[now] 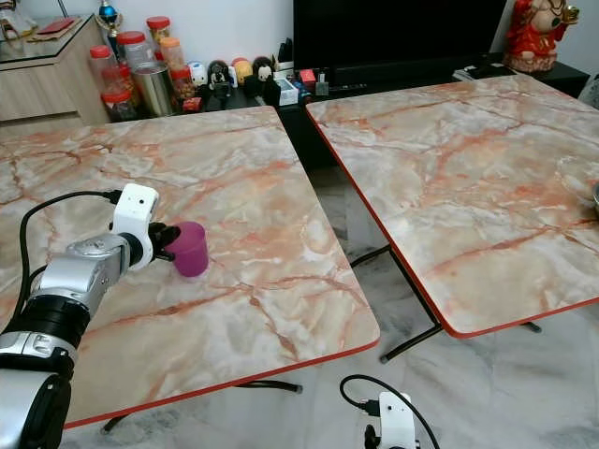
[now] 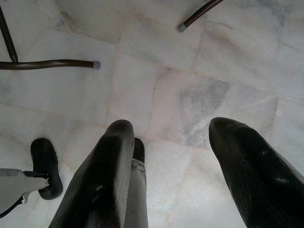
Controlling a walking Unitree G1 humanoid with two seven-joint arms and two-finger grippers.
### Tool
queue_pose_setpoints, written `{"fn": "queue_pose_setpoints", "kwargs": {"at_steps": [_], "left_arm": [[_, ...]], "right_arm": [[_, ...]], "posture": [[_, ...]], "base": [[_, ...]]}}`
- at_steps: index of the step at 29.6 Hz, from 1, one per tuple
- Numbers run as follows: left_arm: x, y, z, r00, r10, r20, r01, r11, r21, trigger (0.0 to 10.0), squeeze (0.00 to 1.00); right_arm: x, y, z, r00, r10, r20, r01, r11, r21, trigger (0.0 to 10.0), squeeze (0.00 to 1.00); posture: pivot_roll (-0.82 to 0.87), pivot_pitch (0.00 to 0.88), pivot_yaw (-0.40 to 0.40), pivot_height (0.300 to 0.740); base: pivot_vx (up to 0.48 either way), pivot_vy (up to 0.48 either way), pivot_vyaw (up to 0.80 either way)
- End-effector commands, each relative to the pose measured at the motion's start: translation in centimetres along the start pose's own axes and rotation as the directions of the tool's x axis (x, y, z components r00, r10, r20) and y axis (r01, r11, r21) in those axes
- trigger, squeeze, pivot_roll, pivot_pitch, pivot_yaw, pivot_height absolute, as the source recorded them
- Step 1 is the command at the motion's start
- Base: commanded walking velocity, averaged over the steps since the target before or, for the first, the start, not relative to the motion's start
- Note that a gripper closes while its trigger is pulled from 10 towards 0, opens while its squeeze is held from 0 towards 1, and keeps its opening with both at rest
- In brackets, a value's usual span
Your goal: Setting the table
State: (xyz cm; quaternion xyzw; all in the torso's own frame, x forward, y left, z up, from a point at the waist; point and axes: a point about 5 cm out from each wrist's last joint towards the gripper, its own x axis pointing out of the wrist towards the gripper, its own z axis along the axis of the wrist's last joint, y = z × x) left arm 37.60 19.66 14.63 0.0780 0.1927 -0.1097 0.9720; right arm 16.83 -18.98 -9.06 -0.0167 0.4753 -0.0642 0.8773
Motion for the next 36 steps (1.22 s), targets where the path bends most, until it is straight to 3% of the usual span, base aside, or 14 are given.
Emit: {"fn": "queue_pose_setpoints", "kwargs": {"at_steps": [1, 18, 19, 20, 22, 23, 28, 33, 36], "left_arm": [[0.0, 0.0, -0.6, 1.000, -0.009, -0.029, 0.010, 1.000, 0.008, 0.0, 0.00], [0.0, 0.0, -0.6, 0.999, -0.014, -0.029, 0.014, 1.000, 0.014, 0.0, 0.00], [-0.1, 0.3, 0.1, 0.999, 0.017, 0.031, -0.018, 1.000, 0.010, 0.0, 0.00], [-0.5, 1.1, 2.1, 0.974, 0.096, 0.206, -0.083, 0.994, -0.074, 1.5, 0.00], [-1.1, 1.7, 3.6, 0.929, 0.157, 0.334, -0.111, 0.982, -0.155, 10.0, 0.00], [-1.5, 1.9, 4.3, 0.898, 0.199, 0.392, -0.129, 0.972, -0.196, 10.0, 0.00], [-2.2, 1.8, 4.5, 0.831, 0.273, 0.484, -0.123, 0.940, -0.319, 10.0, 0.00], [-2.5, -0.5, 2.2, 0.745, 0.377, 0.550, -0.132, 0.891, -0.434, 10.0, 0.00], [-2.5, -1.2, 1.4, 0.731, 0.413, 0.544, -0.149, 0.873, -0.464, 10.0, 0.00]], "right_arm": [[0.0, 0.0, 0.1, 1.000, -0.001, 0.001, 0.001, 1.000, 0.004, 10.0, 0.00], [0.0, 0.1, 0.2, 1.000, -0.001, 0.003, 0.001, 1.000, 0.006, 10.0, 0.00], [0.0, 0.1, 0.2, 1.000, -0.001, 0.003, 0.001, 1.000, 0.006, 10.0, 0.00], [0.1, 0.0, 0.3, 1.000, -0.002, 0.005, 0.002, 1.000, 0.008, 10.0, 0.00], [0.1, 0.0, 0.3, 1.000, -0.003, 0.005, 0.003, 1.000, 0.010, 10.0, 0.00], [0.1, 0.0, 0.3, 1.000, -0.004, 0.005, 0.004, 1.000, 0.010, 10.0, 0.00], [0.1, -0.2, 0.4, 1.000, -0.006, 0.006, 0.006, 1.000, 0.008, 10.0, 0.00], [0.1, -0.2, 0.6, 1.000, -0.003, 0.014, 0.003, 1.000, 0.004, 10.0, 0.00], [0.1, -0.2, 0.7, 1.000, -0.003, 0.016, 0.003, 1.000, 0.004, 10.0, 0.00]], "posture": [[-0.01, 0.000, 0.015, 0.740], [0.00, 0.000, 0.014, 0.740], [0.00, 0.000, 0.011, 0.740], [-0.01, 0.000, 0.010, 0.740], [-0.01, 0.000, 0.008, 0.740], [0.00, 0.000, 0.006, 0.740], [0.00, 0.000, 0.000, 0.740], [0.00, 0.000, -0.010, 0.740], [-0.01, 0.000, -0.013, 0.740]], "base": [[0.000, 0.000, 0.00], [0.000, 0.000, 0.00], [0.000, 0.000, 0.00], [0.000, 0.000, 0.00], [0.000, 0.000, 0.00], [0.000, 0.000, 0.00], [0.000, 0.000, 0.00], [0.000, 0.000, 0.00], [0.000, -0.102, 0.00]]}}
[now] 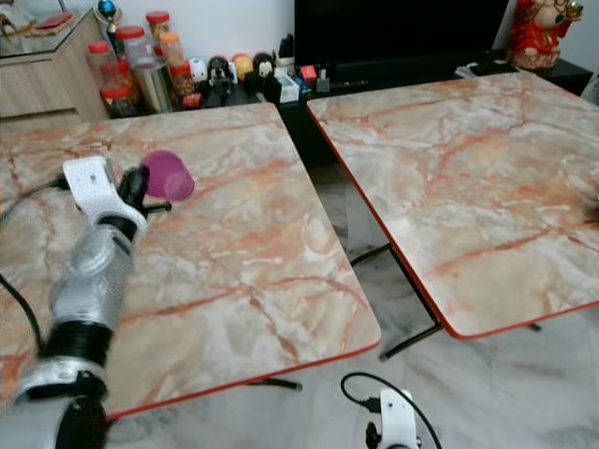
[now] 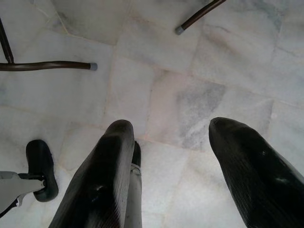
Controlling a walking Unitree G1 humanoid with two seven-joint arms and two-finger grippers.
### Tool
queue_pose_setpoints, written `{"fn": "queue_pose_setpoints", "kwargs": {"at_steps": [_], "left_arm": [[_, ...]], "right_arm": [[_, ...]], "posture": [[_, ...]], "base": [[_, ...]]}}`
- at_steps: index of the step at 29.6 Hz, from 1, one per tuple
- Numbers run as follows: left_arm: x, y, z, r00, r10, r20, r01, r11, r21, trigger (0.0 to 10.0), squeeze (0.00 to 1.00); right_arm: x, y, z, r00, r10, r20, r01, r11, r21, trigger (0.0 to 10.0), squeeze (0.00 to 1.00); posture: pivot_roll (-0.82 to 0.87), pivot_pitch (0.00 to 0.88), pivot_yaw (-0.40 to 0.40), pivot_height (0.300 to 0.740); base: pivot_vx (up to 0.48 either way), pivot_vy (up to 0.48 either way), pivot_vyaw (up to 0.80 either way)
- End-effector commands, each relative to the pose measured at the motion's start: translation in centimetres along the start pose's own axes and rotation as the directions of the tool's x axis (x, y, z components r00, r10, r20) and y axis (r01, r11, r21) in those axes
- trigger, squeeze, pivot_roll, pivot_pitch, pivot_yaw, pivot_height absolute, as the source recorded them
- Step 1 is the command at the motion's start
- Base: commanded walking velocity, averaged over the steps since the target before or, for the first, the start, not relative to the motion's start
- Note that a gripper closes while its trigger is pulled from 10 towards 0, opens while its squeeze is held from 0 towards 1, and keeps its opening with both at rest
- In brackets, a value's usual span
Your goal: Setting the table
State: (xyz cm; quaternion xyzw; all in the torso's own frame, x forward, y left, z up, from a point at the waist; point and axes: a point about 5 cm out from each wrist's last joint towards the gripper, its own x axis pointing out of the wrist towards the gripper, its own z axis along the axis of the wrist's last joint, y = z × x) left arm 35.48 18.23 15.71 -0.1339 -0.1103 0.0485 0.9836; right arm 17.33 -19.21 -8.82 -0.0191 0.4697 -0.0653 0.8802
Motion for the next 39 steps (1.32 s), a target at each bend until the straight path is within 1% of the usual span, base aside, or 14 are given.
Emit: {"fn": "queue_pose_setpoints", "kwargs": {"at_steps": [1, 3, 5, 7, 12, 14, 17, 19, 23, 28, 32, 33, 35, 39], "left_arm": [[0.2, 0.0, 1.0, 0.998, 0.022, 0.063, -0.023, 1.000, 0.020, 10.0, 0.00], [0.3, -0.2, 1.0, 0.998, 0.018, 0.062, -0.020, 0.999, 0.029, 10.0, 0.00], [0.4, -0.4, 1.2, 0.997, 0.010, 0.079, -0.014, 0.999, 0.048, 10.0, 0.00], [0.8, -0.3, 1.8, 0.995, 0.006, 0.103, -0.013, 0.998, 0.066, 10.0, 0.00], [1.1, 0.2, 2.4, 0.991, 0.021, 0.132, -0.030, 0.997, 0.071, 10.0, 0.00], [1.2, 0.2, 2.5, 0.991, 0.023, 0.130, -0.034, 0.996, 0.080, 10.0, 0.00], [1.2, 0.2, 2.6, 0.991, 0.027, 0.133, -0.038, 0.996, 0.084, 10.0, 0.00], [1.1, 0.1, 2.6, 0.990, 0.025, 0.136, -0.037, 0.996, 0.083, 10.0, 0.00], [1.1, 0.1, 2.6, 0.990, 0.024, 0.140, -0.036, 0.996, 0.084, 10.0, 0.00], [1.1, 0.1, 2.6, 0.990, 0.023, 0.138, -0.035, 0.996, 0.084, 10.0, 0.00], [1.2, 0.0, 2.6, 0.991, 0.020, 0.135, -0.032, 0.996, 0.088, 10.0, 0.00], [1.2, -0.1, 2.6, 0.991, 0.019, 0.135, -0.031, 0.996, 0.088, 10.0, 0.00], [1.2, -0.2, 2.5, 0.991, 0.017, 0.133, -0.029, 0.996, 0.088, 10.0, 0.00], [1.1, -0.2, 2.5, 0.991, 0.014, 0.132, -0.026, 0.996, 0.091, 10.0, 0.00]], "right_arm": [[0.0, -0.1, 0.2, 1.000, 0.000, 0.005, 0.000, 1.000, 0.007, 10.0, 0.00], [0.0, -0.1, 0.2, 1.000, 0.000, 0.005, 0.000, 1.000, 0.007, 10.0, 0.00], [0.0, -0.2, 0.2, 1.000, 0.000, 0.003, 0.000, 1.000, 0.003, 10.0, 0.00], [0.0, -0.3, 0.2, 1.000, -0.001, 0.002, 0.001, 1.000, 0.000, 10.0, 0.00], [0.0, -0.3, 0.2, 1.000, -0.001, 0.002, 0.001, 1.000, -0.005, 10.0, 0.00], [0.0, -0.3, 0.2, 1.000, -0.001, 0.002, 0.001, 1.000, -0.008, 10.0, 0.00], [0.0, -0.5, 0.2, 1.000, -0.014, 0.001, 0.014, 0.999, -0.036, 10.0, 0.00], [0.0, -0.5, 0.2, 1.000, -0.016, 0.000, 0.016, 0.999, -0.041, 10.0, 0.00], [0.0, -0.5, 0.0, 1.000, -0.020, -0.003, 0.020, 1.000, -0.017, 10.0, 0.00], [0.0, -0.6, 0.1, 1.000, -0.019, 0.002, 0.019, 0.999, -0.038, 10.0, 0.00], [0.0, -0.7, 0.0, 1.000, -0.028, -0.001, 0.028, 0.998, -0.047, 10.0, 0.00], [0.0, -0.7, 0.0, 1.000, -0.029, -0.004, 0.029, 0.999, -0.037, 10.0, 0.00], [0.0, -0.7, -0.1, 1.000, -0.026, -0.006, 0.026, 0.999, -0.027, 10.0, 0.00], [0.0, -0.7, 0.0, 1.000, -0.024, -0.002, 0.024, 0.999, -0.042, 10.0, 0.00]], "posture": [[0.00, 0.000, -0.018, 0.740], [0.00, 0.000, -0.018, 0.740], [0.00, 0.000, -0.020, 0.740], [0.00, 0.000, -0.020, 0.740], [-0.01, 0.000, -0.019, 0.740], [-0.01, 0.000, -0.019, 0.740], [-0.01, 0.000, -0.020, 0.740], [0.00, 0.000, -0.021, 0.740], [0.00, 0.000, -0.020, 0.740], [-0.01, 0.000, -0.020, 0.740], [-0.01, 0.000, -0.020, 0.740], [-0.01, 0.000, -0.020, 0.740], [-0.01, 0.000, -0.021, 0.740], [-0.01, 0.000, -0.021, 0.740]], "base": [[0.000, -0.398, 0.00], [0.000, -0.398, 0.00], [0.000, -0.403, 0.00], [0.000, -0.411, 0.00], [0.000, -0.436, 0.00], [0.000, -0.442, 0.00], [0.000, -0.425, 0.00], [0.000, -0.420, 0.58], [0.244, -0.412, 0.00], [0.249, -0.406, 0.00], [0.249, -0.409, 0.80], [0.259, -0.401, 0.75], [0.262, -0.398, 0.00], [0.283, -0.384, 0.00]]}}
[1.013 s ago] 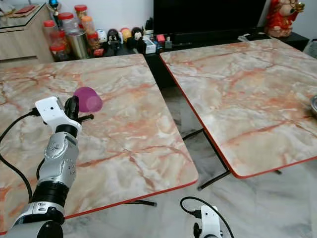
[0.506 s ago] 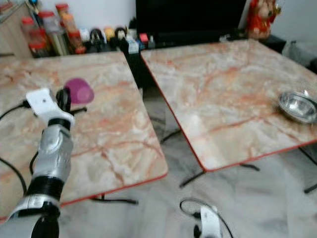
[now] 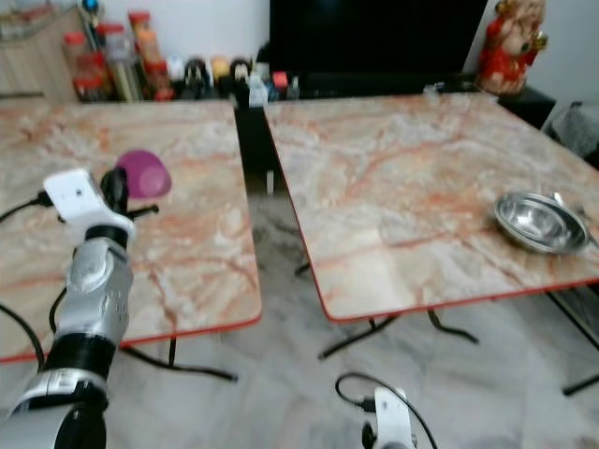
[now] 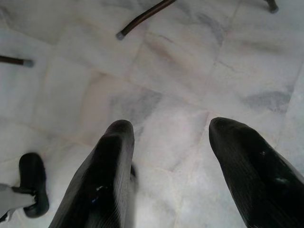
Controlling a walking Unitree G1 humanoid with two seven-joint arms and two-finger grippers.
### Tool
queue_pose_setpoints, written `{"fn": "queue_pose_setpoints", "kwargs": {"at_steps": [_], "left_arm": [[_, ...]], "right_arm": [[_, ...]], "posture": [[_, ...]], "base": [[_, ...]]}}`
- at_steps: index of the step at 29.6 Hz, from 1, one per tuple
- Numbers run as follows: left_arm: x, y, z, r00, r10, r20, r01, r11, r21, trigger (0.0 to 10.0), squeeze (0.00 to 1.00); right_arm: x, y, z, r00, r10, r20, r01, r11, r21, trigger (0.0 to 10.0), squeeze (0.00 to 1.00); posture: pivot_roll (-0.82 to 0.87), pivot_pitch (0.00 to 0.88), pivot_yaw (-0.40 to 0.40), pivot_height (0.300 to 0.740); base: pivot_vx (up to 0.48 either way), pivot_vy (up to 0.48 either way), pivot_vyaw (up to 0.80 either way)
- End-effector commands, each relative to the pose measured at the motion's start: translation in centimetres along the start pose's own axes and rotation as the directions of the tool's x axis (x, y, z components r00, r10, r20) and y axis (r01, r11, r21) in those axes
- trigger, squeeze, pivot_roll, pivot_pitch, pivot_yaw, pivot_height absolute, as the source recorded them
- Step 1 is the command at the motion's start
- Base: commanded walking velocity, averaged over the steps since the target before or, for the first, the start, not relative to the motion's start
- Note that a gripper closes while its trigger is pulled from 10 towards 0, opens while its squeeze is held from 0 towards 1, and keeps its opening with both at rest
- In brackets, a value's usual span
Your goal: Setting the table
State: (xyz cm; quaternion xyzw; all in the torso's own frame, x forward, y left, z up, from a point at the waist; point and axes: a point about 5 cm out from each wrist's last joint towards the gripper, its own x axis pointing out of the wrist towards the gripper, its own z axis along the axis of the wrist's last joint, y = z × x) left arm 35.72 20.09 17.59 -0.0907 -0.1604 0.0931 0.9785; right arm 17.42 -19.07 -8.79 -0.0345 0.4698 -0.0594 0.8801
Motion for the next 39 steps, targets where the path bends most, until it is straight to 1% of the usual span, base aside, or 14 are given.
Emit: {"fn": "queue_pose_setpoints", "kwargs": {"at_steps": [1, 6, 9, 18, 34, 39], "left_arm": [[0.24, -1.49, 0.41, 0.999, -0.044, 0.018, 0.044, 0.999, 0.001, 10.0, 0.00], [0.25, -1.49, 0.42, 0.999, -0.045, 0.019, 0.045, 0.999, 0.001, 10.0, 0.00], [0.27, -1.59, 0.47, 0.999, -0.048, 0.020, 0.048, 0.999, 0.002, 10.0, 0.00], [0.37, -1.80, 0.58, 0.998, -0.055, 0.022, 0.055, 0.999, -0.001, 10.0, 0.00], [0.49, -2.01, 0.69, 0.997, -0.069, 0.023, 0.069, 0.998, -0.003, 10.0, 0.00], [0.45, -2.05, 0.63, 0.997, -0.070, 0.020, 0.070, 0.998, -0.002, 10.0, 0.00]], "right_arm": [[-0.02, -0.85, -0.15, 1.000, -0.019, -0.005, 0.019, 1.000, -0.010, 10.0, 0.00], [-0.01, -0.84, -0.12, 1.000, -0.022, -0.004, 0.022, 0.999, -0.025, 10.0, 0.00], [-0.01, -0.79, -0.18, 1.000, -0.018, -0.012, 0.018, 1.000, 0.000, 10.0, 0.00], [0.00, -0.75, -0.19, 1.000, -0.013, -0.015, 0.013, 1.000, -0.020, 10.0, 0.00], [-0.01, -0.70, -0.28, 0.999, -0.021, -0.026, 0.022, 1.000, 0.020, 10.0, 0.00], [0.00, -0.52, -0.19, 1.000, -0.005, -0.016, 0.005, 1.000, 0.005, 10.0, 0.00]], "posture": [[-0.01, 0.000, -0.021, 0.740], [-0.01, 0.000, -0.021, 0.740], [-0.01, 0.000, -0.023, 0.740], [-0.01, 0.000, -0.023, 0.740], [-0.01, 0.000, -0.021, 0.740], [-0.01, 0.000, -0.019, 0.740]], "base": [[0.289, -0.379, 0.00], [0.289, -0.379, 0.38], [0.289, -0.379, 0.00], [0.285, -0.383, 0.00], [0.265, -0.397, 0.00], [0.247, -0.409, -0.58]]}}
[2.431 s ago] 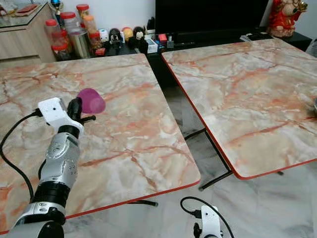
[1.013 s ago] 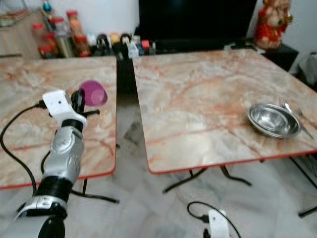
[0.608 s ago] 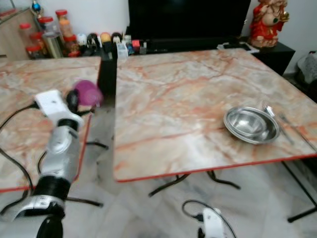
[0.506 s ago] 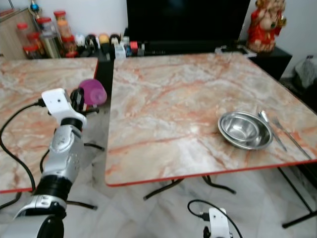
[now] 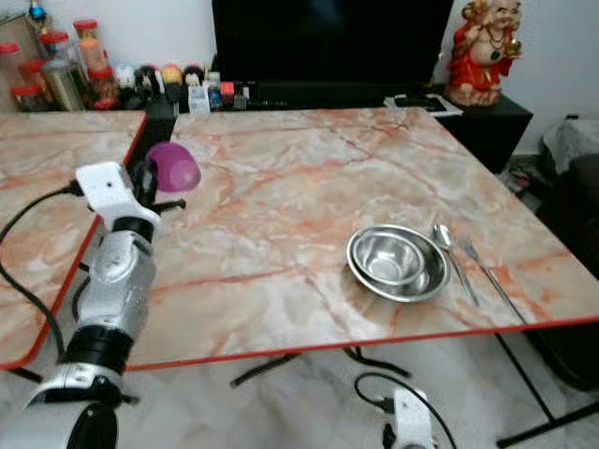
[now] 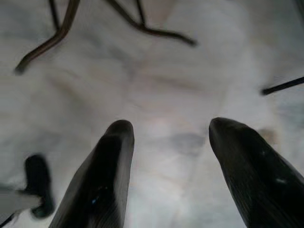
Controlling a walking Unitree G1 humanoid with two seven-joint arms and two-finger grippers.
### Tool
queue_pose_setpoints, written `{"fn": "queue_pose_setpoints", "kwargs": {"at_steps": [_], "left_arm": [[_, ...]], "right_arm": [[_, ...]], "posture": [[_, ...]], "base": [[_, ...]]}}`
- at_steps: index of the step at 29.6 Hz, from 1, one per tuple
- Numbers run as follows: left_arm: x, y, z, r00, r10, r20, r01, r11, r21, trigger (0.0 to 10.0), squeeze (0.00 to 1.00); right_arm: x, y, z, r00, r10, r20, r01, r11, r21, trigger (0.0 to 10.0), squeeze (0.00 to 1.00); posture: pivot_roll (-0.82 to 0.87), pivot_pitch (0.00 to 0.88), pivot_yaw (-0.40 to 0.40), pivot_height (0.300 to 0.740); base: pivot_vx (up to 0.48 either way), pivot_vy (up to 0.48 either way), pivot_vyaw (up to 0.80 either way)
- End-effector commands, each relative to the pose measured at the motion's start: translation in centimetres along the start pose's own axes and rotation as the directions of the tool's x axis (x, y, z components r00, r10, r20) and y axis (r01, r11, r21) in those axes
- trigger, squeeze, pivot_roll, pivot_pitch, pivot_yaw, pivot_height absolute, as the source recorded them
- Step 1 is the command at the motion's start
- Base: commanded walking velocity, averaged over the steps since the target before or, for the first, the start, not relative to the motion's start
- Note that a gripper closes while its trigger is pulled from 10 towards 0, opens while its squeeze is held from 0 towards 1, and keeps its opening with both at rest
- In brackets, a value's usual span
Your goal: Setting the table
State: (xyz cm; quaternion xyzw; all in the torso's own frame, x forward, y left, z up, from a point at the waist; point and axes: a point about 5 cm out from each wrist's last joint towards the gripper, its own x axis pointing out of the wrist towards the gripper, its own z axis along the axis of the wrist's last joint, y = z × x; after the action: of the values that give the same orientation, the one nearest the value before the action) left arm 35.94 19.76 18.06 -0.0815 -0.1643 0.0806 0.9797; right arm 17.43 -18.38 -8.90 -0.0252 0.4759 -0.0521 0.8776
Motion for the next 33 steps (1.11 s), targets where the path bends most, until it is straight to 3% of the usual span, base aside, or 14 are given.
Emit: {"fn": "queue_pose_setpoints", "kwargs": {"at_steps": [1, 12, 22, 25, 33], "left_arm": [[0.2, -1.6, 0.3, 0.999, -0.042, 0.013, 0.043, 0.999, -0.016, 10.0, 0.00], [0.3, -2.0, 0.3, 0.997, -0.074, -0.005, 0.074, 0.997, -0.024, 10.0, 0.00], [0.7, -2.5, -0.5, 0.988, -0.097, -0.117, 0.096, 0.995, -0.017, 10.0, 0.00], [1.3, -2.1, -0.4, 0.985, -0.050, -0.167, 0.057, 0.998, 0.037, 10.0, 0.00], [1.8, -1.3, 0.1, 0.985, 0.019, -0.172, -0.007, 0.997, 0.070, 10.0, 0.00]], "right_arm": [[0.0, -1.2, -0.1, 1.000, -0.028, -0.003, 0.028, 1.000, 0.001, 10.0, 0.00], [-0.1, -1.0, -0.4, 1.000, -0.025, -0.013, 0.025, 1.000, 0.006, 10.0, 0.00], [-0.1, -0.9, -0.7, 1.000, -0.024, -0.019, 0.024, 1.000, 0.010, 10.0, 0.00], [-0.1, -0.8, -0.8, 0.999, -0.025, -0.020, 0.025, 1.000, 0.015, 10.0, 0.00], [-0.1, -0.8, -0.9, 0.999, -0.025, -0.022, 0.025, 1.000, 0.018, 10.0, 0.00]], "posture": [[-0.01, 0.000, -0.019, 0.740], [-0.01, 0.000, -0.013, 0.740], [-0.01, 0.000, -0.004, 0.740], [-0.01, 0.000, -0.001, 0.740], [-0.01, 0.000, 0.002, 0.740]], "base": [[0.247, -0.409, 0.00], [0.252, -0.403, 0.00], [0.000, 0.000, 0.00], [0.000, 0.000, 0.00], [0.000, 0.000, 0.00]]}}
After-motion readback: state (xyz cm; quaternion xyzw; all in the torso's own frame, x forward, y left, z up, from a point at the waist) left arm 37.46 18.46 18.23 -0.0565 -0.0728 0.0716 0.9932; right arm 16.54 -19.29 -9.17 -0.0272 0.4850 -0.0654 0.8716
